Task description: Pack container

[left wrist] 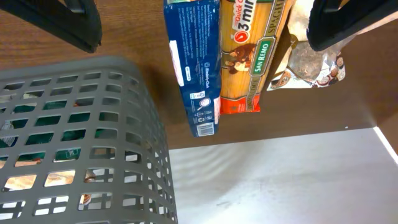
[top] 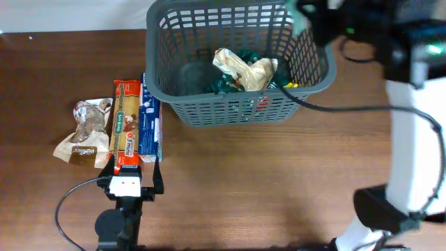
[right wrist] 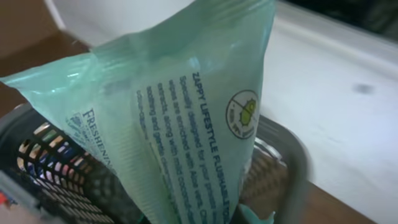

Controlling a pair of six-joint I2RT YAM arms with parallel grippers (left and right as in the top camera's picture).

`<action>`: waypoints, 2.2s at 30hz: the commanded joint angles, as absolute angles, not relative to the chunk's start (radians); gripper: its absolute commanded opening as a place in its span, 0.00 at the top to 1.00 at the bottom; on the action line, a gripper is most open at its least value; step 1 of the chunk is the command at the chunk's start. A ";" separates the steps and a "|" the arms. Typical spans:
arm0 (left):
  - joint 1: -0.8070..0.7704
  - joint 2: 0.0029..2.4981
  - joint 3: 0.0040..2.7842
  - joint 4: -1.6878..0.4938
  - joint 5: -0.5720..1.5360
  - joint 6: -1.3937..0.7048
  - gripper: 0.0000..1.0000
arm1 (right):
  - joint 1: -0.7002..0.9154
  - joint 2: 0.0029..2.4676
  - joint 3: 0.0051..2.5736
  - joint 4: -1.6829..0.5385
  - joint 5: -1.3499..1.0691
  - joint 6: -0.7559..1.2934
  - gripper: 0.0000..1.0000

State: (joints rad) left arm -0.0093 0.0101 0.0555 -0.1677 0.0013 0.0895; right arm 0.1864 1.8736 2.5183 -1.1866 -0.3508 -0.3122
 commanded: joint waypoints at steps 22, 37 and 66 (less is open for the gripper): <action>-0.010 0.005 0.048 -0.165 0.012 0.102 0.01 | 0.267 2.288 2.545 -1.179 -0.302 -0.219 0.38; -0.010 0.005 0.048 -0.165 0.012 0.102 0.01 | -0.081 1.890 2.654 -1.283 -0.138 -0.151 0.09; -0.001 0.427 0.464 -0.437 -0.248 -0.120 0.01 | -0.465 1.925 1.758 -1.329 -0.281 0.054 0.01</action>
